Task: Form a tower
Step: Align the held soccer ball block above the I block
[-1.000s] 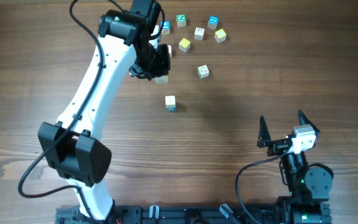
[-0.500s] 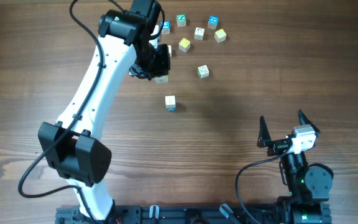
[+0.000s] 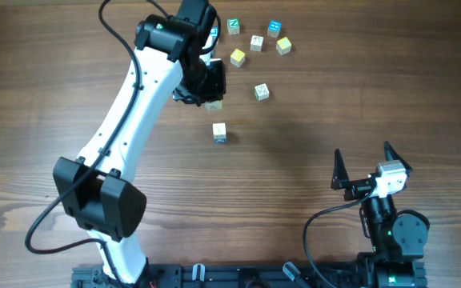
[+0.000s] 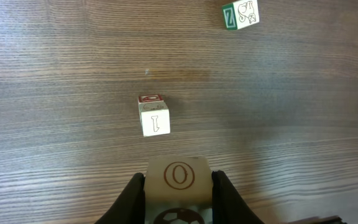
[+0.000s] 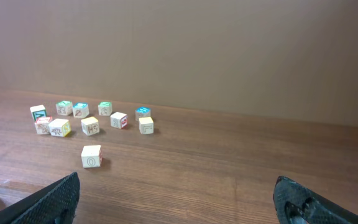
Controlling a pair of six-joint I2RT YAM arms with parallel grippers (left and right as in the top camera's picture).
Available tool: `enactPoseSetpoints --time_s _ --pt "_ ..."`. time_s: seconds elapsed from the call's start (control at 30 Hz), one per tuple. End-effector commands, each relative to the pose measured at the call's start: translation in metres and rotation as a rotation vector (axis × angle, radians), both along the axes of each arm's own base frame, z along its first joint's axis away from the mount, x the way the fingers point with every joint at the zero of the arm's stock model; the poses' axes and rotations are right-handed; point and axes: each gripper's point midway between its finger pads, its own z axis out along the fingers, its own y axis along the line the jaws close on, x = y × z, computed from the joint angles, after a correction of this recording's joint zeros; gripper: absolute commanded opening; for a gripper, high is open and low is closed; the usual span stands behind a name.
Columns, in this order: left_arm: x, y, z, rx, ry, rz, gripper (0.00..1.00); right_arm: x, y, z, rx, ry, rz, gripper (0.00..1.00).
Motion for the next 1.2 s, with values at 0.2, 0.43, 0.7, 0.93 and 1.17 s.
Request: enactPoseSetpoints --time_s 0.2,0.43,0.7,0.93,1.17 --pt "-0.0026 0.0026 0.0011 0.012 0.0 0.013 0.04 -0.0006 0.0012 0.0025 0.014 -0.01 0.008 1.0" --pt "-0.0089 0.0004 0.0002 0.019 0.018 0.002 0.04 -0.0006 0.0012 0.0025 0.014 -0.01 0.008 1.0" --pt "-0.0101 -0.0001 -0.0001 0.021 0.021 0.0 0.04 -0.0006 0.0012 0.0025 0.014 -0.01 0.008 1.0" --pt "-0.0101 -0.0001 -0.0001 0.021 0.021 0.0 0.04 -0.0006 0.0012 0.0025 0.014 -0.01 0.008 1.0" --pt "-0.0101 -0.0001 -0.0001 0.021 0.021 0.0 0.04 -0.0006 0.0012 0.0025 0.014 -0.01 0.008 1.0"
